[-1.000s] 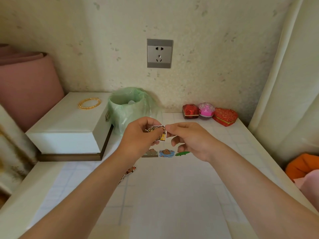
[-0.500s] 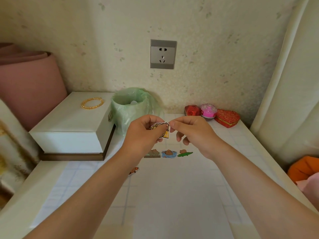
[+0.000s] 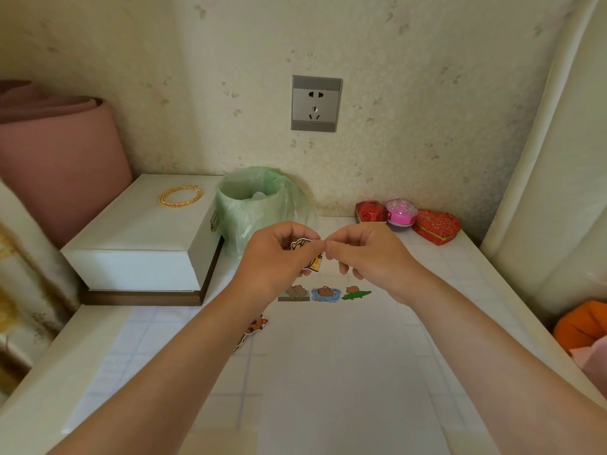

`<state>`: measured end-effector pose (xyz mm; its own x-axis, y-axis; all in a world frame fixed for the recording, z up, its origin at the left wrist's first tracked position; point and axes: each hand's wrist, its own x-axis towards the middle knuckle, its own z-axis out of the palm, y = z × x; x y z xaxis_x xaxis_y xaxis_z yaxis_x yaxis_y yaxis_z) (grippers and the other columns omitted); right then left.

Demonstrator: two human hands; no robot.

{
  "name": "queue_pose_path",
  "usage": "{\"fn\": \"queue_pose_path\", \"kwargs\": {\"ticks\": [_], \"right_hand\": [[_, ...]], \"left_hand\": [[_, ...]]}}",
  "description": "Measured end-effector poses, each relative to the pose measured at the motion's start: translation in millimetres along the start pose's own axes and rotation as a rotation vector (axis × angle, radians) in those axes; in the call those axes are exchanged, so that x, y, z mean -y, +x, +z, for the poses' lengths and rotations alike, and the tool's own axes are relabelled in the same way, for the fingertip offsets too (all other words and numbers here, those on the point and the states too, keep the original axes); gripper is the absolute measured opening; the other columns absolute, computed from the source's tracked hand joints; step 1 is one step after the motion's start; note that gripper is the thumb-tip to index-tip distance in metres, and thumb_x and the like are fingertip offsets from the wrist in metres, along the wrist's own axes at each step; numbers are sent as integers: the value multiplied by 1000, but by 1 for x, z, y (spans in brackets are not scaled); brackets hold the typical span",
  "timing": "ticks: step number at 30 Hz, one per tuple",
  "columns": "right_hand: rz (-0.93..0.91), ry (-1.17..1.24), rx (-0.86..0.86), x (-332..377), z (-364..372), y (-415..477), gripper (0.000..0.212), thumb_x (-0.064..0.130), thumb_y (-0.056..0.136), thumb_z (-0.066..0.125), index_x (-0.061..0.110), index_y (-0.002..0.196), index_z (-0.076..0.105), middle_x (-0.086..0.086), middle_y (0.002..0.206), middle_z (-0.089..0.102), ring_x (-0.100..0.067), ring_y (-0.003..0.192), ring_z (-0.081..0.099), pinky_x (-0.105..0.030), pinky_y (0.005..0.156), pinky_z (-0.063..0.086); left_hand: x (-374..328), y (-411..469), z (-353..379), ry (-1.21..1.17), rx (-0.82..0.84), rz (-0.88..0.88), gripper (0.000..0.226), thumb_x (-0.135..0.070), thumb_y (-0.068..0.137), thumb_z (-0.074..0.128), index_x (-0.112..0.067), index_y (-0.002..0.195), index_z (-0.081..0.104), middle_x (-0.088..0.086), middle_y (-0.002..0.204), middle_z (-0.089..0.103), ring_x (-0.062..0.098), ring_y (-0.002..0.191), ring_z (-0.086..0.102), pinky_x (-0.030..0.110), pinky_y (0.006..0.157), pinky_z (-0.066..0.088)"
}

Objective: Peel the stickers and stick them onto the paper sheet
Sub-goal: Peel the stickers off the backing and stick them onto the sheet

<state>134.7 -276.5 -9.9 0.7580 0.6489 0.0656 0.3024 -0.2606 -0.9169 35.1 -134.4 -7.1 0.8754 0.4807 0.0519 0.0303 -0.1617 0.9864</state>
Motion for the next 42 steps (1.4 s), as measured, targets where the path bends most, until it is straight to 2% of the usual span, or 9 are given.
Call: {"fn": "queue_pose_path", "kwargs": {"ticks": [3, 5, 25, 27, 30, 31, 35, 38, 42], "right_hand": [[26, 155, 52, 0, -1, 0, 12, 17, 94, 66, 14, 93, 78, 0, 80, 72, -12, 61, 57, -26, 51, 39], [61, 227, 100, -1, -2, 0, 14, 18, 96, 64, 12, 97, 77, -1, 86, 72, -14, 64, 57, -25, 51, 39], [48, 160, 59, -2, 3, 0, 15, 17, 97, 64, 10, 94, 77, 0, 82, 71, -14, 62, 55, -26, 51, 37], [45, 157, 46, -1, 4, 0, 17, 18, 98, 62, 9, 94, 76, -5, 83, 70, -16, 63, 55, -27, 51, 37], [30, 124, 28, -1, 5, 0, 19, 18, 98, 61, 7, 92, 75, -23, 88, 67, -21, 65, 53, -28, 51, 36], [27, 118, 28, -1, 5, 0, 19, 18, 98, 61, 7, 92, 75, -22, 87, 67, -22, 65, 53, -29, 51, 36], [46, 239, 60, 1, 6, -2, 17, 17, 98, 61, 10, 92, 75, 1, 84, 70, -15, 61, 55, -26, 50, 37], [96, 354, 115, 2, 6, -3, 16, 20, 98, 61, 12, 94, 75, 2, 85, 69, -14, 63, 55, -24, 50, 36], [123, 356, 112, 2, 8, -2, 15, 20, 97, 63, 12, 94, 74, 2, 84, 69, -14, 63, 54, -23, 48, 36]], "left_hand": [[0, 2, -2, -13, -8, 4, 1, -16, 87, 75, -16, 87, 74, -1, 70, 70, 7, 53, 62, 16, 54, 50], [0, 2, -4, -26, 4, -2, 0, -17, 87, 75, -17, 87, 74, -5, 67, 70, 6, 53, 62, 15, 54, 50], [1, 0, -5, -57, -19, -18, 3, -17, 86, 76, -17, 88, 75, -5, 67, 71, 5, 52, 61, 14, 54, 51], [1, 0, -5, -76, -16, -24, 4, -16, 86, 75, -16, 90, 75, -5, 67, 71, 5, 53, 62, 14, 54, 51], [2, 1, -5, -100, -5, -39, 4, -15, 87, 74, -16, 90, 75, -6, 68, 71, 6, 58, 64, 16, 56, 53], [3, 1, -4, -107, -2, -46, 4, -15, 87, 74, -16, 90, 75, -5, 69, 71, 6, 60, 64, 17, 57, 53], [2, 0, -7, -171, 19, -64, 3, -14, 88, 72, -15, 90, 75, -4, 69, 69, 8, 61, 63, 18, 59, 54], [1, -1, -10, -229, 49, -76, 4, -13, 90, 70, -16, 89, 74, -4, 68, 68, 6, 61, 62, 18, 60, 53], [2, -1, -10, -227, 65, -77, 5, -13, 90, 70, -17, 89, 74, -3, 69, 69, 6, 62, 62, 18, 61, 53]]}}
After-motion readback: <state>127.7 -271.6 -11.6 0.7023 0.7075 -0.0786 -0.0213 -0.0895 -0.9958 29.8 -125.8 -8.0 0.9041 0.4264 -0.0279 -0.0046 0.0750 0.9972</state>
